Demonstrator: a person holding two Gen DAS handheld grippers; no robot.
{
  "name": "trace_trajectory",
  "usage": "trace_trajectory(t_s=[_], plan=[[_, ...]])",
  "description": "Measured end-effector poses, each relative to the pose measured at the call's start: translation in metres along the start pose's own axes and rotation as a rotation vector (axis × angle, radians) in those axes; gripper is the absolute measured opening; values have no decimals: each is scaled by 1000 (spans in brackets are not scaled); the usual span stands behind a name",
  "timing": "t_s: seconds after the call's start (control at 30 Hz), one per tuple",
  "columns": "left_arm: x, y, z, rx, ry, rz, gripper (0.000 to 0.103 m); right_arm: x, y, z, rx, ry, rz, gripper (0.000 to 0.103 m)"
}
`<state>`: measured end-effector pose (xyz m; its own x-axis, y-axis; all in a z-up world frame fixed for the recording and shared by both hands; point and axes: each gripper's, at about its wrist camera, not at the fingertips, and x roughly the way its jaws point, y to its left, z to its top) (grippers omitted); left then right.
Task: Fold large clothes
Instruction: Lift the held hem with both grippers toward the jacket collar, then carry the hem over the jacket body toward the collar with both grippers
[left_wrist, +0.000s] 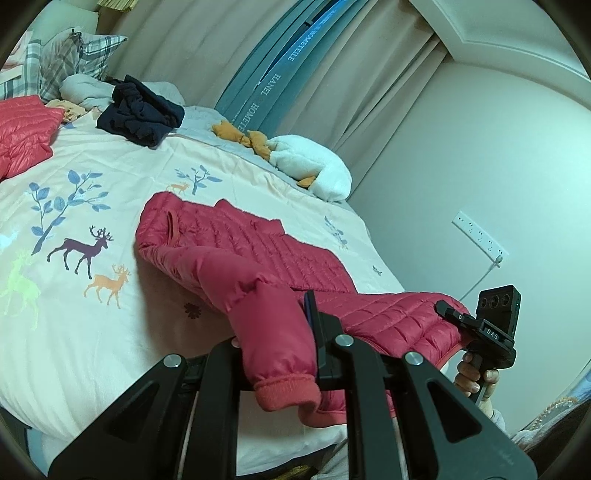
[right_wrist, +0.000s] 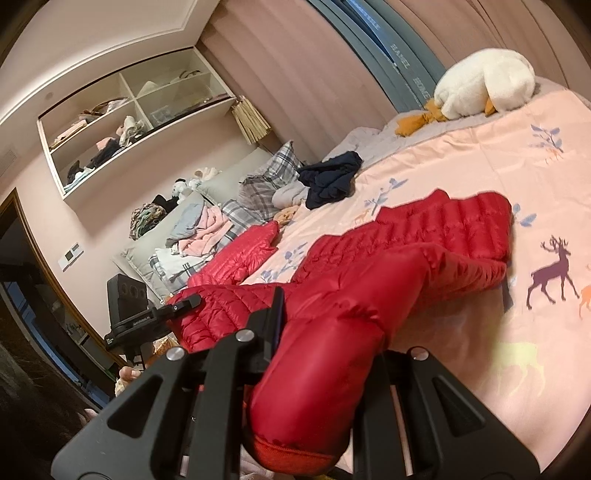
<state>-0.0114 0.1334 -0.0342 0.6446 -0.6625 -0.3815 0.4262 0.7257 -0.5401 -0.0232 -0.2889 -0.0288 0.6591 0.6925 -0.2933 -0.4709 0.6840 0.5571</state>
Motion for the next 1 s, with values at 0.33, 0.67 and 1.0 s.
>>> trace_trajectory(t_s=[0.33, 0.67, 1.0], plan=[[11, 14, 17, -30, -10, 14, 14, 13, -24, 20, 67, -39, -36, 15], [32, 18, 39, -9, -19, 54, 14, 30, -48, 39, 102, -79, -102, 16], [58, 33, 62, -31, -22, 67, 15, 49, -71, 54, 121, -103, -138, 16]])
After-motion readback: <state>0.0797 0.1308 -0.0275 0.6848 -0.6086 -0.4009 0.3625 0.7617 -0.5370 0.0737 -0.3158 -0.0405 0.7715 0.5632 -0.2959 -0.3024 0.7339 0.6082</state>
